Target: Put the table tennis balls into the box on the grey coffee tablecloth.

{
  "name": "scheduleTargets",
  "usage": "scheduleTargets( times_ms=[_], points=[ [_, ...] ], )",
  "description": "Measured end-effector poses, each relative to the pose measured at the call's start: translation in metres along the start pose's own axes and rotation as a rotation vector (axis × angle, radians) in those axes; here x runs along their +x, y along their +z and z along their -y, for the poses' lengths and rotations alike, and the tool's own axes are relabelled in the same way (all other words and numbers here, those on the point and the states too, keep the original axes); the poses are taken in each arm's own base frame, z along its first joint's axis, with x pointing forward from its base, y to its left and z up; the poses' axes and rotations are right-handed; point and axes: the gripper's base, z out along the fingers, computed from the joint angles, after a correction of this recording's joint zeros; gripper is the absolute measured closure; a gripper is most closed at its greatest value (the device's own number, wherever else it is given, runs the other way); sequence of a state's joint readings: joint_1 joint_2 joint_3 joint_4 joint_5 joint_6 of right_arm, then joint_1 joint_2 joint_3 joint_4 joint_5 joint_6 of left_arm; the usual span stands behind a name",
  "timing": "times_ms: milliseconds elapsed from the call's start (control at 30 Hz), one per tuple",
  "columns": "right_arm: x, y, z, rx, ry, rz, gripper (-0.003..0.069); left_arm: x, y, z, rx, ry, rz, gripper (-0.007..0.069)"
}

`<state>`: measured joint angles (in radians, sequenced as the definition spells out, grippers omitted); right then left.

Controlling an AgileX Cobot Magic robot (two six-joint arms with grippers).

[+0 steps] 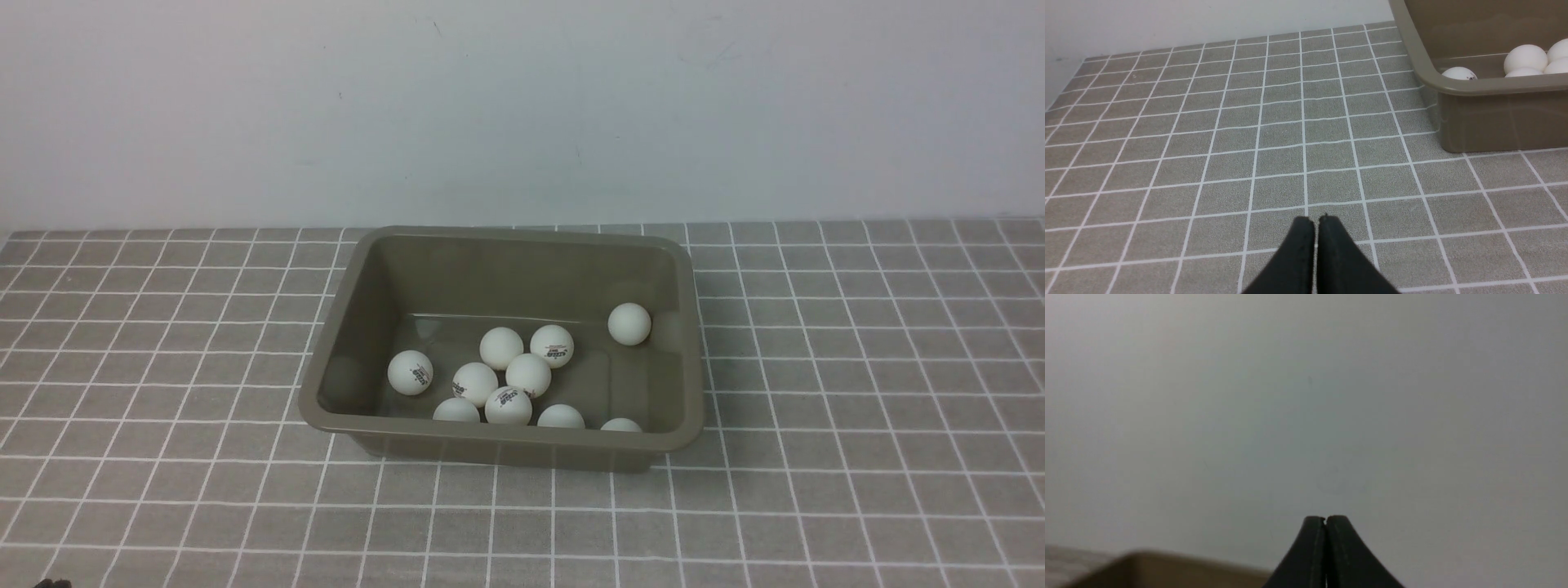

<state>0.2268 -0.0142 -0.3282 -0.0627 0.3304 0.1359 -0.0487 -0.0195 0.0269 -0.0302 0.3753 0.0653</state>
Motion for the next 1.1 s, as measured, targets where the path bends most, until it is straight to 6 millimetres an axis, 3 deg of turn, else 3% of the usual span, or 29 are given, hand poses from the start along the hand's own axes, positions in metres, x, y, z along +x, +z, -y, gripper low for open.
scheduleTargets(
  times_ms=[67, 100, 233, 300, 1100],
  points=[
    [0.027, 0.004, 0.004, 0.058, -0.027, -0.114, 0.0672, 0.000, 0.000, 0.000, 0.000, 0.000, 0.000, 0.0629],
    [0.052, 0.007, 0.007, 0.096, -0.038, -0.198, 0.0672, 0.000, 0.000, 0.000, 0.000, 0.000, 0.000, 0.0629],
    [0.105, 0.006, 0.014, 0.160, -0.045, -0.366, 0.0672, 0.000, 0.000, 0.000, 0.000, 0.000, 0.000, 0.0629],
    [0.122, 0.004, 0.016, 0.178, -0.043, -0.428, 0.0672, 0.000, 0.000, 0.000, 0.000, 0.000, -0.002, 0.0629],
    [0.121, 0.005, 0.016, 0.180, -0.043, -0.400, 0.0672, 0.000, 0.000, 0.000, 0.000, 0.001, -0.002, 0.0629]
  ],
)
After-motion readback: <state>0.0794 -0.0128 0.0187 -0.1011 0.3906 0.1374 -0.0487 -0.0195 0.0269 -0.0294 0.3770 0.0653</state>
